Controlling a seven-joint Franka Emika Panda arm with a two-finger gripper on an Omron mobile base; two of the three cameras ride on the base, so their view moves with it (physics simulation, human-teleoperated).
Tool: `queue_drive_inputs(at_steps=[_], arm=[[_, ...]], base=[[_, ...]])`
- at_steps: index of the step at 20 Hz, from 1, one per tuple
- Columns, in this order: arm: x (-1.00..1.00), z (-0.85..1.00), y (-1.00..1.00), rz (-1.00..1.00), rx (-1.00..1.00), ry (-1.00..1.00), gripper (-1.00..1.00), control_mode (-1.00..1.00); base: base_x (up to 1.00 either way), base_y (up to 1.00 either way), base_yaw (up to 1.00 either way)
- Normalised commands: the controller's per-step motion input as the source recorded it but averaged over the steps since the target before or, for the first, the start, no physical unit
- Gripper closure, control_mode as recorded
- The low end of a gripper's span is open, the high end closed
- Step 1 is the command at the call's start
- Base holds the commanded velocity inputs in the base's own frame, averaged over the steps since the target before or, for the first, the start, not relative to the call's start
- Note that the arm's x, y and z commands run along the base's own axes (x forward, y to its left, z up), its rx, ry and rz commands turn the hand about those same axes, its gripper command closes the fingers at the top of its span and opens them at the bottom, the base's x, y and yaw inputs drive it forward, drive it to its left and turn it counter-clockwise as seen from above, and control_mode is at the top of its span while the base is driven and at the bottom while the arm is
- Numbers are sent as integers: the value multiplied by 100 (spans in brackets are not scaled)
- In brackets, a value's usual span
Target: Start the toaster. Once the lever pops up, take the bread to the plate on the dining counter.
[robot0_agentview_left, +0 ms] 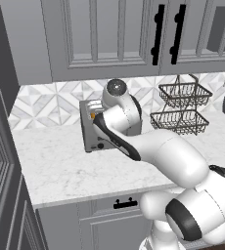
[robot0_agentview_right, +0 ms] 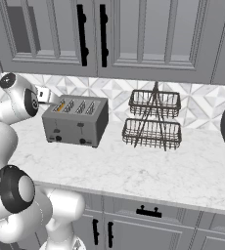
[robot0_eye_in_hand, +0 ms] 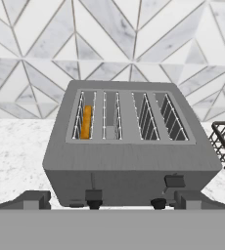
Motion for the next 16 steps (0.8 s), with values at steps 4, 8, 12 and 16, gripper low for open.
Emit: queue_drive_inputs(at_steps=[4,8,12,16], arm=[[0,0,0,0,0,0,-100,-100],[0,0,0,0,0,0,-100,-100],[0,0,0,0,0,0,-100,-100],[0,0,0,0,0,0,-100,-100]], base=[[0,0,0],[0,0,0],[0,0,0],[0,0,0]])
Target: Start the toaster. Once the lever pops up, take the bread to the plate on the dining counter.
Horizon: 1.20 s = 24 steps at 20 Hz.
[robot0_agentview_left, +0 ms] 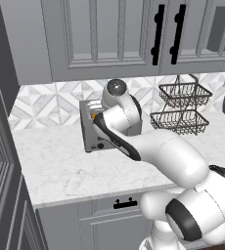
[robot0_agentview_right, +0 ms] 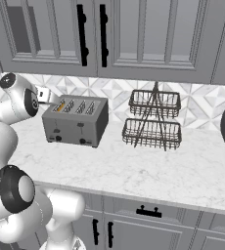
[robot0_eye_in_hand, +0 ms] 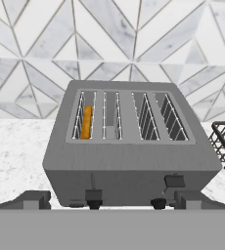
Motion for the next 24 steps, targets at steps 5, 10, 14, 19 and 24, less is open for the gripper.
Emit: queue_drive_inputs(at_steps=[5,10,14,19,24], arm=[[0,0,0,0,0,0,-100,-100],[0,0,0,0,0,0,-100,-100],[0,0,0,0,0,0,-100,-100],[0,0,0,0,0,0,-100,-100],[0,0,0,0,0,0,-100,-100]], base=[[0,0,0],[0,0,0],[0,0,0],[0,0,0],[0,0,0]])
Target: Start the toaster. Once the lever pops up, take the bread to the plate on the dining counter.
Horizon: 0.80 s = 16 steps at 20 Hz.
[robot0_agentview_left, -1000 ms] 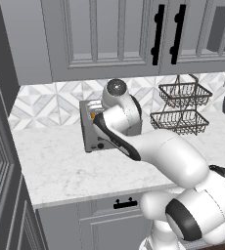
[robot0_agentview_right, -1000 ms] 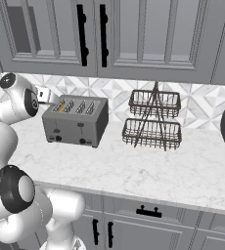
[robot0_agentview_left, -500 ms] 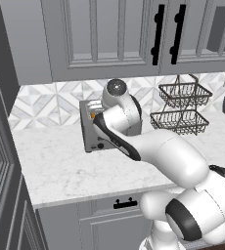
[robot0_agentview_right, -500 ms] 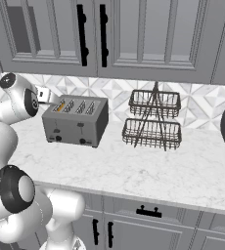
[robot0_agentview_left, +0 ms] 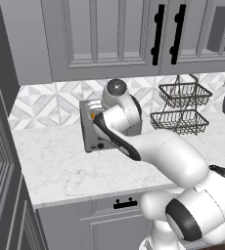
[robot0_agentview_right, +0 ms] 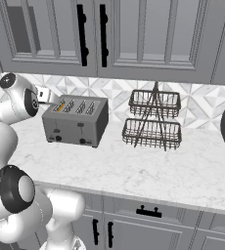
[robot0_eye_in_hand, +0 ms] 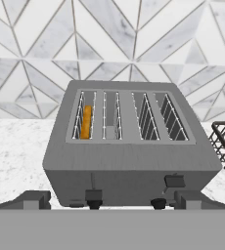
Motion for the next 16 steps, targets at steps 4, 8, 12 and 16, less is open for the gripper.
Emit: queue_drive_inputs(at_steps=[4,8,12,16], arm=[[0,0,0,0,0,0,-100,-100],[0,0,0,0,0,0,-100,-100],[0,0,0,0,0,0,-100,-100],[0,0,0,0,0,0,-100,-100]], base=[[0,0,0],[0,0,0],[0,0,0],[0,0,0]])
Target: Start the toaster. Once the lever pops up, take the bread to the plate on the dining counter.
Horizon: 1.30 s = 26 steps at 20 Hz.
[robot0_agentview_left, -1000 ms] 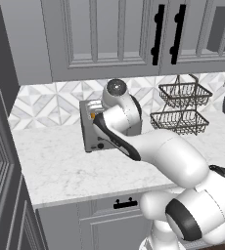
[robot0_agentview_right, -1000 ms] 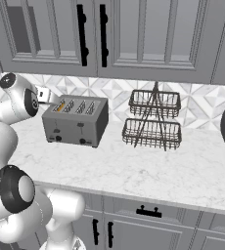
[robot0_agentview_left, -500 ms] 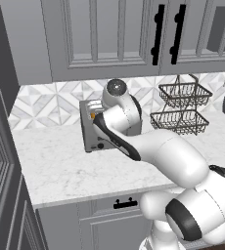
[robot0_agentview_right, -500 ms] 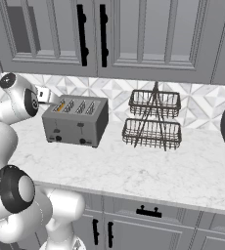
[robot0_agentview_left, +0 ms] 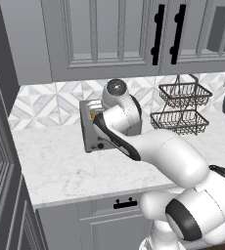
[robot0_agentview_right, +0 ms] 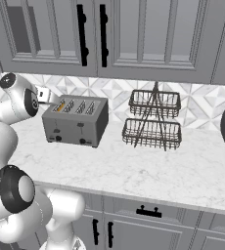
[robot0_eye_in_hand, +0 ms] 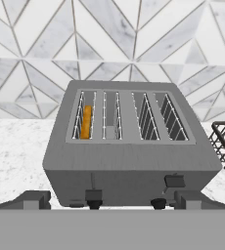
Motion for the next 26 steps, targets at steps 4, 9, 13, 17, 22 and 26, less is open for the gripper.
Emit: queue_drive_inputs(at_steps=[4,9,13,17,22,26], arm=[[0,0,0,0,0,0,-100,-100],[0,0,0,0,0,0,-100,-100],[0,0,0,0,0,0,-100,-100],[0,0,0,0,0,0,-100,-100],[0,0,0,0,0,0,-100,-100],[0,0,0,0,0,0,-100,-100]], base=[[0,0,0],[0,0,0],[0,0,0],[0,0,0],[0,0,0],[0,0,0]])
